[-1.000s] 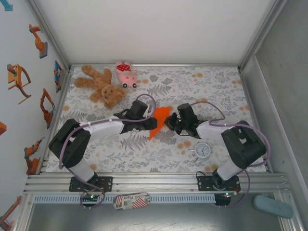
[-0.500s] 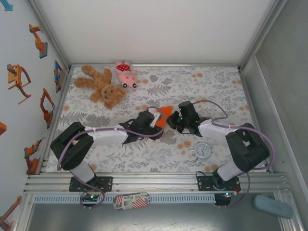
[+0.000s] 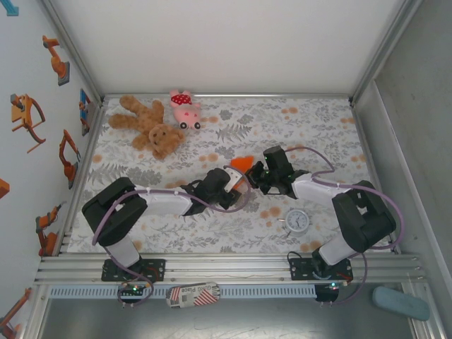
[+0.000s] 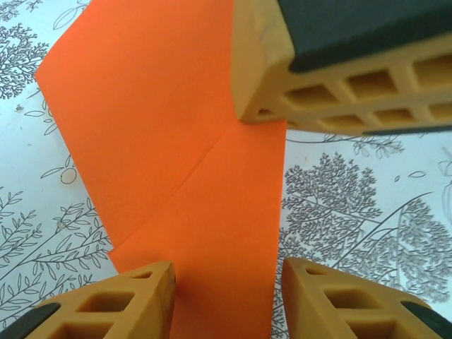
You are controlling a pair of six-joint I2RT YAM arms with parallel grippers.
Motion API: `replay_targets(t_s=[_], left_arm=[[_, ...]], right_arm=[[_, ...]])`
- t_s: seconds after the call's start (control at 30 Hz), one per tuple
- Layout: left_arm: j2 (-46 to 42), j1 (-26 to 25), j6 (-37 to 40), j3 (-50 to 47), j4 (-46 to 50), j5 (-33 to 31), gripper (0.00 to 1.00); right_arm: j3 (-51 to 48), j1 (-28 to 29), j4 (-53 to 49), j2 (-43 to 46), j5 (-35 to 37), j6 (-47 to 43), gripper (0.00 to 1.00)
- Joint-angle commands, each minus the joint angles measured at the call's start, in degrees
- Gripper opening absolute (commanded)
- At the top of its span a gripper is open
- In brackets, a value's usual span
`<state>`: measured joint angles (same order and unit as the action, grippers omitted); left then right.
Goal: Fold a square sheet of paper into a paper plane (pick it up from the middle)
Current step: Fold the wing for the fifth time at the center of the table.
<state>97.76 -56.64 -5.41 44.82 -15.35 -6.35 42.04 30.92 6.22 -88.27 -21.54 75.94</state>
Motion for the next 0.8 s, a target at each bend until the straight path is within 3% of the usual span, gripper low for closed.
replay_targets(t_s=[0.0,0.37,0.67,0.77], left_arm=[[1.2,-0.3,3.6,1.0,-1.0,-1.6,0.43],[1.9,-0.4,3.4,0.1,-1.6,-2.3,0.29],[3.3,-0.6,3.3,0.3,-1.0,-1.2,0.22],[3.7,-0.7,3.4,0.4,-0.9,-1.0,0.21]], right_arm=[[1.8,-0.3,-1.7,-0.4,-0.8,0.9,0.0],[2.3,-0.3,-3.2,-1.8,-1.2,0.3,0.0],[5.9,-1.0,-12.2,-1.3,1.7,-7.2,0.51],[6.9,-1.8,-14.9,-0.2,2.8,-10.0,0.6]])
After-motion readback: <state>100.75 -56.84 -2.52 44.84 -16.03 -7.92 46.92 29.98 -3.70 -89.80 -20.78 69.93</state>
